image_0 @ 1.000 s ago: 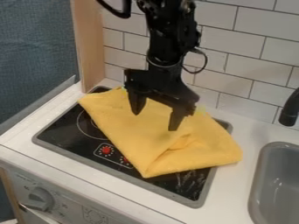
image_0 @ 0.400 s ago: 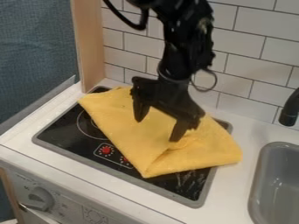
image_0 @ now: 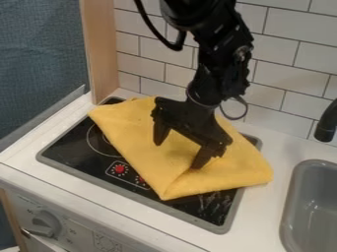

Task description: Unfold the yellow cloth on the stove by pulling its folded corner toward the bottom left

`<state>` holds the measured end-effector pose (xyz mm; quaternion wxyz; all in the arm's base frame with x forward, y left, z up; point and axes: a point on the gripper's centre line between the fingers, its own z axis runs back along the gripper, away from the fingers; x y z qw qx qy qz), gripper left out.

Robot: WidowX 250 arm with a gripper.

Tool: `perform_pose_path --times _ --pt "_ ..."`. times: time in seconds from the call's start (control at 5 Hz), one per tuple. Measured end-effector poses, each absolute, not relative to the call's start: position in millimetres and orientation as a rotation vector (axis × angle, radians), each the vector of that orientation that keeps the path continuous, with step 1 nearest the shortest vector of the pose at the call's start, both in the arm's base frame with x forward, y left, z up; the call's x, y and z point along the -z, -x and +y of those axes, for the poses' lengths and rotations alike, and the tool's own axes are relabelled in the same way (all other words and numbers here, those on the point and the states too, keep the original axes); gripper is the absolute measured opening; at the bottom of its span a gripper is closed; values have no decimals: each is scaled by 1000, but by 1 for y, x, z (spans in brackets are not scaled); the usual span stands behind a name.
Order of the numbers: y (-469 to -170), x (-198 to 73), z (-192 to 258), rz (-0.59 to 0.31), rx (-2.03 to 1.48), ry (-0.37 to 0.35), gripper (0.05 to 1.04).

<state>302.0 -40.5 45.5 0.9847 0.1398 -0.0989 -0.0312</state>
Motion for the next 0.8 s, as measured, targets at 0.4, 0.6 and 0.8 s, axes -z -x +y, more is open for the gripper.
perform_pose_path --times 0.4,0.6,0.8 --pt "-302 -38 -45 -167 82 -259 1000" --pt "-305 -34 -48 -156 105 -249 1000" --pt "-305 -33 -48 -153 114 -247 938"
